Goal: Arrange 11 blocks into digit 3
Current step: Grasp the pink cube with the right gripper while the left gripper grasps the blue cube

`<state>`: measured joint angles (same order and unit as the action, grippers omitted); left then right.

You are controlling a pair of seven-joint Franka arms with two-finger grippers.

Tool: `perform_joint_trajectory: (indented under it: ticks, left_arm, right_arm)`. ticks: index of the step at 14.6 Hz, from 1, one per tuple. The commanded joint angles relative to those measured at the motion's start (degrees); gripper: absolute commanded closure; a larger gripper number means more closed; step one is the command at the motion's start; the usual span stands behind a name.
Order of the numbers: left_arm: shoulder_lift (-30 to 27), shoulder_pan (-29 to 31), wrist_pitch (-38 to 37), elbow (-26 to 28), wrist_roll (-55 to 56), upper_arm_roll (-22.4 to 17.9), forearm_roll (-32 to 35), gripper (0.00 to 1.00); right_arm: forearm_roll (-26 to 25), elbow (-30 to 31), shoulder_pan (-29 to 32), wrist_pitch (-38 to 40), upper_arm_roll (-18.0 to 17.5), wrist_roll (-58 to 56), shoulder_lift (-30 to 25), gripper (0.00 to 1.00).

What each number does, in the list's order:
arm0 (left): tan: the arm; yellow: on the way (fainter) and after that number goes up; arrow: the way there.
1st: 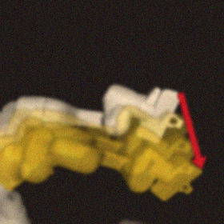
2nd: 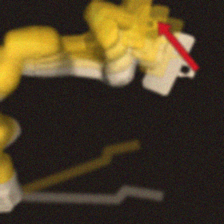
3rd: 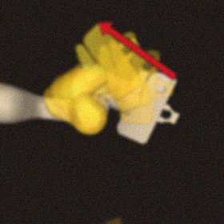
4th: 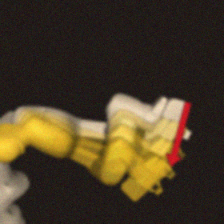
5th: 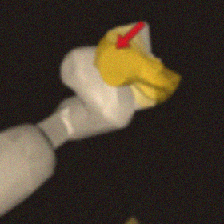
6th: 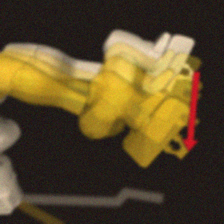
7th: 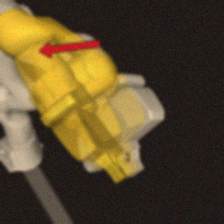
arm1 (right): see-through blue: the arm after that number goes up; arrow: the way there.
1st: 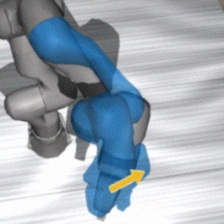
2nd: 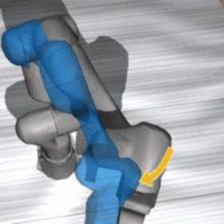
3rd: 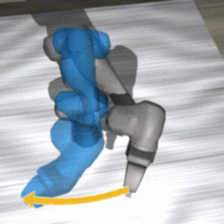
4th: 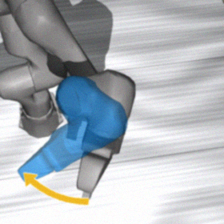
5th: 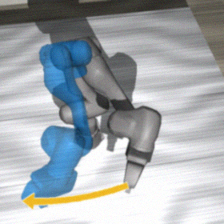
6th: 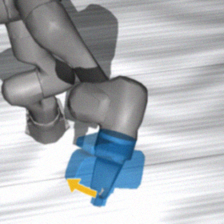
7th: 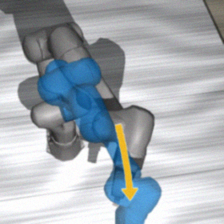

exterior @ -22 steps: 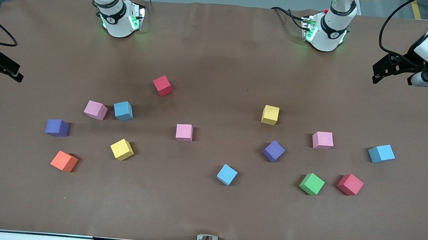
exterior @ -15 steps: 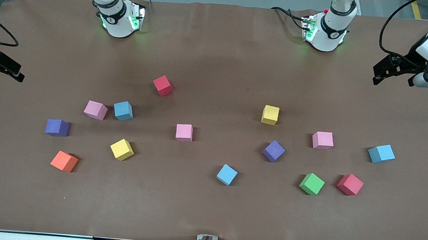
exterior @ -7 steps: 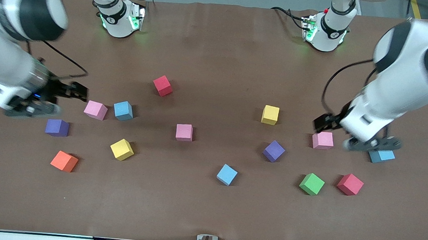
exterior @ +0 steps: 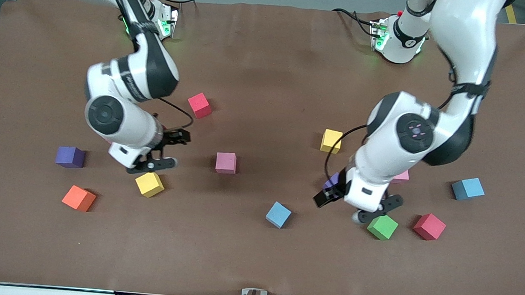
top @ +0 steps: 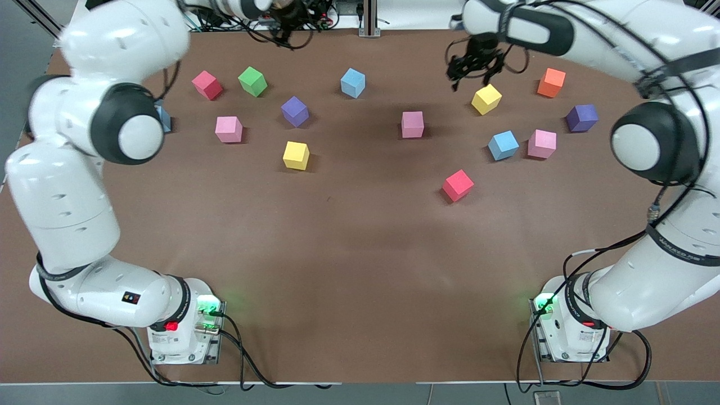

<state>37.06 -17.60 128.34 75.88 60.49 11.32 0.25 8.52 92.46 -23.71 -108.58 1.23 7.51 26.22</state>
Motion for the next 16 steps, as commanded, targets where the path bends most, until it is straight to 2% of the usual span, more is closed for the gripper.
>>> perform_joint_trajectory:
  ticks: [1,3,5,9,13,16]
  left_arm:
    - [9.3,-1.9,8.8,-6.0,10.1,-0.6,0.0,0.00]
    - [15.8,-3.2,15.9,-9.6,13.2,-0.2,-0.6,0.00]
    - [19.3,-4.6,19.6,-10.5,15.4,-0.6,-0.7,0.00]
    - [20.2,-6.4,20.0,-9.4,19.3,-1.0,-0.3,0.00]
    - [22.9,-6.5,20.6,-9.9,19.4,-1.0,-0.3,0.00]
    - [24.4,-6.6,24.4,-9.9,19.7,-1.0,-0.3,0.02]
  right_arm:
    - [2.2,-1.9,-2.0,-2.5,0.4,2.9,3.8,0.00]
    - [2.1,-1.9,-4.8,-5.6,0.4,6.4,5.6,0.00]
    - [2.2,-1.9,-7.0,-9.1,0.4,8.7,7.8,0.00]
    - [2.1,-2.0,-9.9,-13.5,0.4,13.2,10.7,0.00]
    - [2.2,-2.0,-10.5,-15.8,0.4,13.6,12.4,0.00]
    - [2.2,-2.0,-10.7,-17.1,0.4,14.8,13.1,0.00]
